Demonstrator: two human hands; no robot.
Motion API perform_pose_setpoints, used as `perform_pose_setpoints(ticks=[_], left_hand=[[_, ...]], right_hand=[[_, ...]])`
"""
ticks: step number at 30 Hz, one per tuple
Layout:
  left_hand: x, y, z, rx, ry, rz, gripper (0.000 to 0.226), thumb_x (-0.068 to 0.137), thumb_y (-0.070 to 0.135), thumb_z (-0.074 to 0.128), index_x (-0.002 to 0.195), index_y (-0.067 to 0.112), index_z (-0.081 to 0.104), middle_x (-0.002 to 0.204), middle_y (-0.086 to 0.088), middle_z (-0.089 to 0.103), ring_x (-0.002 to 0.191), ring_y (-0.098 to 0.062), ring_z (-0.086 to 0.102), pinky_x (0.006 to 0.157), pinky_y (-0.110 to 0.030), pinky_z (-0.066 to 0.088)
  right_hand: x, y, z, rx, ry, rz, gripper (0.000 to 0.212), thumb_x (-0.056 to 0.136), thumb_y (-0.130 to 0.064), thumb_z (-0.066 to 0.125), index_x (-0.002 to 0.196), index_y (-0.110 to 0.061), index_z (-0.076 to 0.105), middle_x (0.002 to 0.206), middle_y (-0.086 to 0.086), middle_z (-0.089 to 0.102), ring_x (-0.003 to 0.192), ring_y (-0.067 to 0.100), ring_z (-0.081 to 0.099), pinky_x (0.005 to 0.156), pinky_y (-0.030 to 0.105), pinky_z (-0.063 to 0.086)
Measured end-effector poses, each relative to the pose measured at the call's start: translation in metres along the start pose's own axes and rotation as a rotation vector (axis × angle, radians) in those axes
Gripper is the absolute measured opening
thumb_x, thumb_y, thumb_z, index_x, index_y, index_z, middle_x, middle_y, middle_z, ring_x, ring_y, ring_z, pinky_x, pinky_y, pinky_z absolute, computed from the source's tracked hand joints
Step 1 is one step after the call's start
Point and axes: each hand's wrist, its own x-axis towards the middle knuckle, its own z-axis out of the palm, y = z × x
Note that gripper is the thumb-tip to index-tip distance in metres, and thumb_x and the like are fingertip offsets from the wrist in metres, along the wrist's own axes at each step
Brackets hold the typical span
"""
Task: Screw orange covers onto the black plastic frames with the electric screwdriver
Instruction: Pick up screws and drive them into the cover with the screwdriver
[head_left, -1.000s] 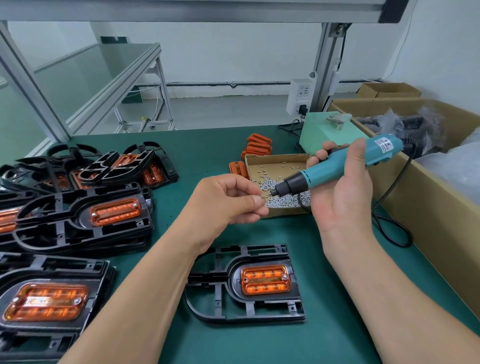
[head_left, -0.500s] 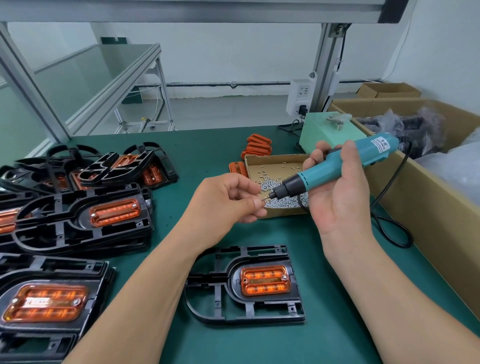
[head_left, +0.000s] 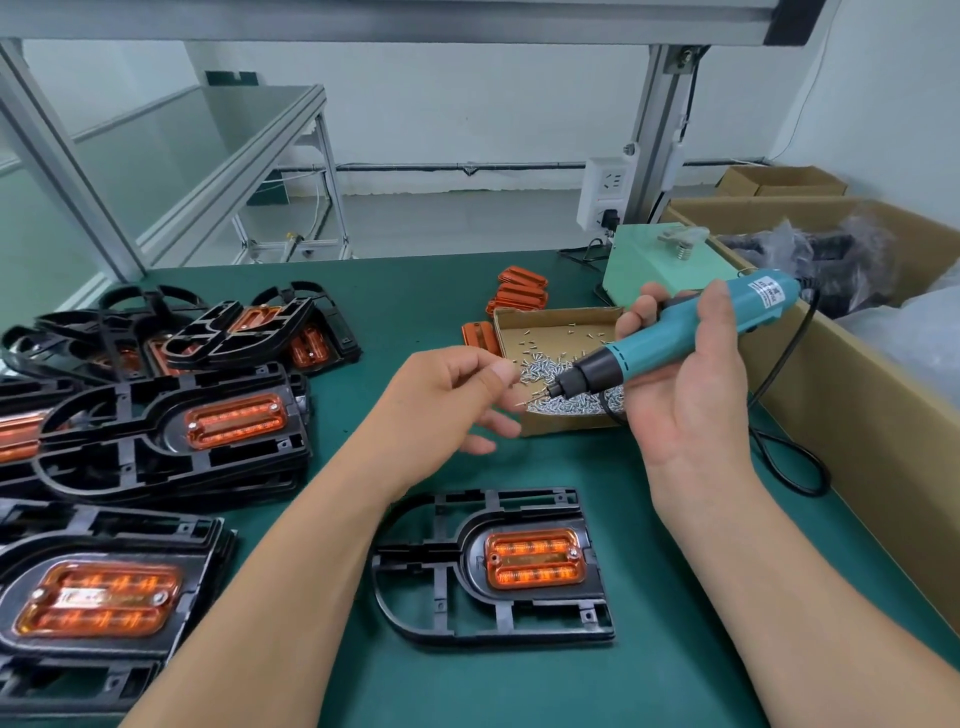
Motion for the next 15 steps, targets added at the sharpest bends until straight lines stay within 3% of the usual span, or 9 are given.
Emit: perform_pose_setpoints(ticks=[3,6,10,15], left_hand=[[0.0,0.001,-0.015,0.277,0.017,-0.004,0.019,0.103,0.031,0.061,0.091,0.026,0.075,0.087,0.008,0.079,0.072,-0.006,0.069,0.067,-0.029,0.055],[-0.005,0.001,-0.034,0.478,-0.155,-0.051,0.015,0.096,0.041,0.067,0.089,0.031,0.076,0.087,0.014,0.078,0.07,-0.002,0.064,0.074,-0.03,0.052],[-0.012,0.005,-0.039,0.581,-0.387,-0.103,0.022,0.084,0.054,0.073,0.1,0.04,0.077,0.091,0.018,0.077,0.085,0.0,0.07,0.088,-0.029,0.054],[-0.013,0.005,-0.036,0.643,-0.496,-0.12,0.03,0.085,0.047,0.082,0.113,0.04,0.075,0.095,0.011,0.076,0.086,-0.005,0.07,0.084,-0.029,0.054]], right_hand=[[-0.002,0.0,0.001,-0.015,-0.028,0.003,0.023,0.109,-0.03,0.058,0.115,-0.009,0.051,0.1,0.013,0.069,0.079,0.019,0.066,0.079,0.033,0.059],[-0.008,0.003,0.004,-0.079,-0.112,0.014,0.016,0.109,-0.028,0.056,0.109,-0.012,0.053,0.098,0.011,0.07,0.074,0.016,0.063,0.072,0.029,0.057],[-0.019,0.012,0.009,-0.192,-0.267,0.02,0.011,0.108,-0.025,0.054,0.106,-0.014,0.054,0.094,0.009,0.069,0.064,0.014,0.059,0.061,0.027,0.052],[-0.036,0.021,0.013,-0.253,-0.457,0.068,0.012,0.107,-0.025,0.051,0.104,-0.015,0.057,0.09,0.008,0.067,0.057,0.014,0.057,0.055,0.026,0.049]])
